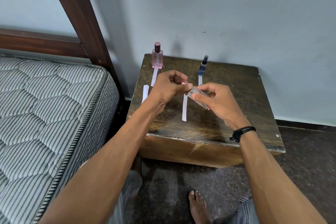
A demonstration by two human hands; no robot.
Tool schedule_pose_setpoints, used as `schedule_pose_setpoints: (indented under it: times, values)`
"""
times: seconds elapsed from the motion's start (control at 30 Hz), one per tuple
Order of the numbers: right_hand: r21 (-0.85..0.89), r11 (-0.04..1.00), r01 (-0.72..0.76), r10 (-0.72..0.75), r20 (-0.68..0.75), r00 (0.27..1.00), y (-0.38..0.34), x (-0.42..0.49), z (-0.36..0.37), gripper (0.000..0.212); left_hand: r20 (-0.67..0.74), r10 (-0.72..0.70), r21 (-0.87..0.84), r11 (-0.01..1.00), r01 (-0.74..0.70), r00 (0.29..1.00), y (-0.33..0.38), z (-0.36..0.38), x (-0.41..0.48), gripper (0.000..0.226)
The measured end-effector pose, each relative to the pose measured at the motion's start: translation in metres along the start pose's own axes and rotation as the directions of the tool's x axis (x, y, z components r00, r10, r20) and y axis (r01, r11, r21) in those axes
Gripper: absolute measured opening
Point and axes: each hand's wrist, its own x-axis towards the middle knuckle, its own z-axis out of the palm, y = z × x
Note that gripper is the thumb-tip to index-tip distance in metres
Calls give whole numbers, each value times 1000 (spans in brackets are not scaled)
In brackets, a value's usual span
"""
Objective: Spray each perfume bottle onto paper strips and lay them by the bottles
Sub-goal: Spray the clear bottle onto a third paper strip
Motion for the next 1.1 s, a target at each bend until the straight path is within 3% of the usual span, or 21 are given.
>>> schedule_pose_setpoints:
  times: [0.27,0.47,0.73,0.9,1.0,1.1]
  values:
    - [37,999,6,-5,-25,1000,2,1,-1,11,-15,26,-35,999,-27,1000,-1,3,-2,27]
    - [198,980,-24,18,29,999,2,4,-6,18,-12,171,13,985,-171,985,10,7,-3,31]
    - [262,962,-82,58,97,994,5,4,-5,29,22,269,170,948,-268,963,10,10,-5,48]
    - [304,948,-92,65,99,993,6,3,-8,29,60,283,141,947,-289,957,11,13,-7,59]
    - [321,942,-94,71,81,994,8,5,-11,27,11,278,146,950,-277,960,10,9,-5,54]
    - [309,946,-95,85,46,995,14,7,-16,31,-42,245,192,953,-233,969,7,7,-2,35]
